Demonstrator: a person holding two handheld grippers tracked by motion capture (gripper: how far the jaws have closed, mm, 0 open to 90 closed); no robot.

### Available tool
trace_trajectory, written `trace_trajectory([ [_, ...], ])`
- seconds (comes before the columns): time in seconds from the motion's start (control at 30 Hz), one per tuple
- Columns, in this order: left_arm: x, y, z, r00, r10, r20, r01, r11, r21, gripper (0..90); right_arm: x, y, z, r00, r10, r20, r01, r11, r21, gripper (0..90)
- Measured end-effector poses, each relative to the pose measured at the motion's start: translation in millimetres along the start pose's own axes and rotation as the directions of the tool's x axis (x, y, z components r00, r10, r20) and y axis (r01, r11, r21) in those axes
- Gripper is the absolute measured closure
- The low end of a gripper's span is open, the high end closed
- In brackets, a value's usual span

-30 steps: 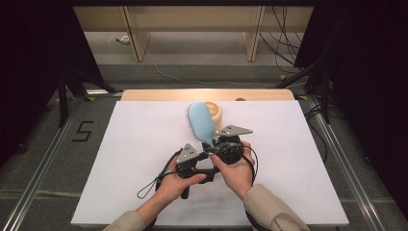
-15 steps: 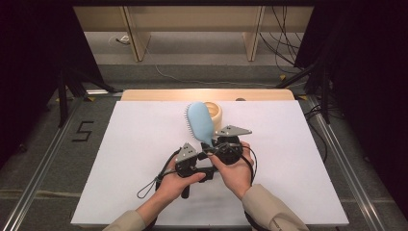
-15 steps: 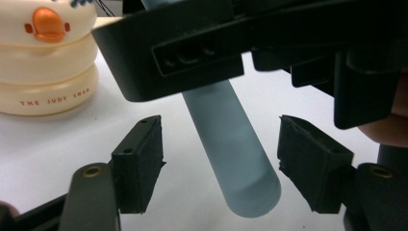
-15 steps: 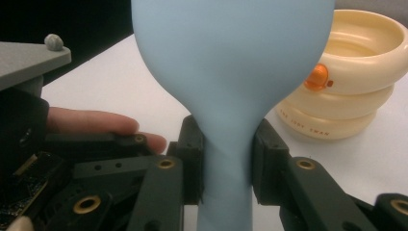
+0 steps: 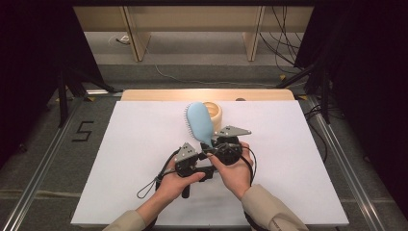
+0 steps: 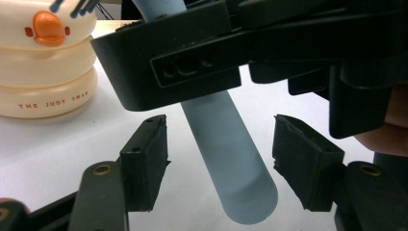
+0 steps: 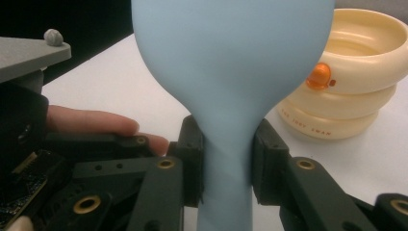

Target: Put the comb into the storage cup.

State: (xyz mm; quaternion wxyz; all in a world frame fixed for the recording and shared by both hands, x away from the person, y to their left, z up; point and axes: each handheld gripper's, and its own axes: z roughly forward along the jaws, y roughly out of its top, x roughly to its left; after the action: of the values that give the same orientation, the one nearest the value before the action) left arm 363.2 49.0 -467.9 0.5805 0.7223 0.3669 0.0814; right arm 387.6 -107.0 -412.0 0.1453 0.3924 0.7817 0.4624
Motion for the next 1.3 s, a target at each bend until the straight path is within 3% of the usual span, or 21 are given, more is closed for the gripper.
trace_trajectory([
  [0.6,3.7,-0.5,-0.5,0.9999,-0.012,-0.008,0.012,0.9999,-0.008,43.8,2.0,0.1,1.5,1.0000,-0.004,-0.006,0.004,1.000,-0.001,70.2],
  [1.3,5.2,-1.4,-2.4,0.9969,-0.069,0.036,0.071,0.9966,-0.043,59.9,2.2,0.5,0.9,1.0000,-0.004,-0.008,0.004,1.000,-0.007,70.2],
])
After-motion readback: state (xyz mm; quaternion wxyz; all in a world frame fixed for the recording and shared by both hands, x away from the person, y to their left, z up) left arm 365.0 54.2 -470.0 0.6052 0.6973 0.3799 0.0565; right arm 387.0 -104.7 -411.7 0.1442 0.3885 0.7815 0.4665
